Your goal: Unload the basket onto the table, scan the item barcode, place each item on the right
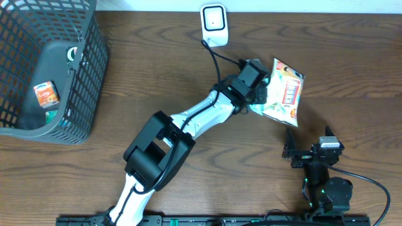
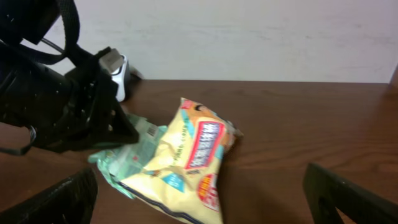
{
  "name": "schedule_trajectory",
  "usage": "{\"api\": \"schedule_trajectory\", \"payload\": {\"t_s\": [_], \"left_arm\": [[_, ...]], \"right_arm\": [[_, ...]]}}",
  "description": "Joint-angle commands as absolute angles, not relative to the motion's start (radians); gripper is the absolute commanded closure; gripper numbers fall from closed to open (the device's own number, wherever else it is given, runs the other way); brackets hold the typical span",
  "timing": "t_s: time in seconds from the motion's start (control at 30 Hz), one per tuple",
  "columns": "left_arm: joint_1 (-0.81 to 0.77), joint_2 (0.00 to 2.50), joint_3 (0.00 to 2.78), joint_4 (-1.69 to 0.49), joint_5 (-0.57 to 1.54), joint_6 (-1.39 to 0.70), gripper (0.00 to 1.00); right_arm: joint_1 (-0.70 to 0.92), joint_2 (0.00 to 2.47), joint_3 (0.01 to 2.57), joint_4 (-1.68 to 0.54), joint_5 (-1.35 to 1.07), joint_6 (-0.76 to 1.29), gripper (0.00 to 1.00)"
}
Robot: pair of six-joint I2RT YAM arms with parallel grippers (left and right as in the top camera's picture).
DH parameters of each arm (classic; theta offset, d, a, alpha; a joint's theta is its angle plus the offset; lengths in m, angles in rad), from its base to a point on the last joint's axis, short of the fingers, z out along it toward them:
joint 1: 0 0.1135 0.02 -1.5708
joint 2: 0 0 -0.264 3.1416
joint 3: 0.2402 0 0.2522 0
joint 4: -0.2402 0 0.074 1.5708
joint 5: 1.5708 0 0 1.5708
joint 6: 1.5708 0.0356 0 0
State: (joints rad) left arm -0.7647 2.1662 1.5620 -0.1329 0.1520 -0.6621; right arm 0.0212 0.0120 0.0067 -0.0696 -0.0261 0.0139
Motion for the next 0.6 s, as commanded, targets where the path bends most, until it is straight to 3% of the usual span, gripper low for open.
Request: {"api": "schedule_trajectory", "payload": {"t_s": [0.0,0.57], "left_arm": [[-0.756,2.177,1.573,-0.129,0.168,-0.666,0.93],[-0.636,2.140,1.576,-0.251,0.169,-0.599,0.92]], "right_arm": [[0.030,0.006,0.005,-0.072,-0.021,0.006,0.01],[0.030,0.006,0.005,-0.072,-0.021,0.006,0.01]]}}
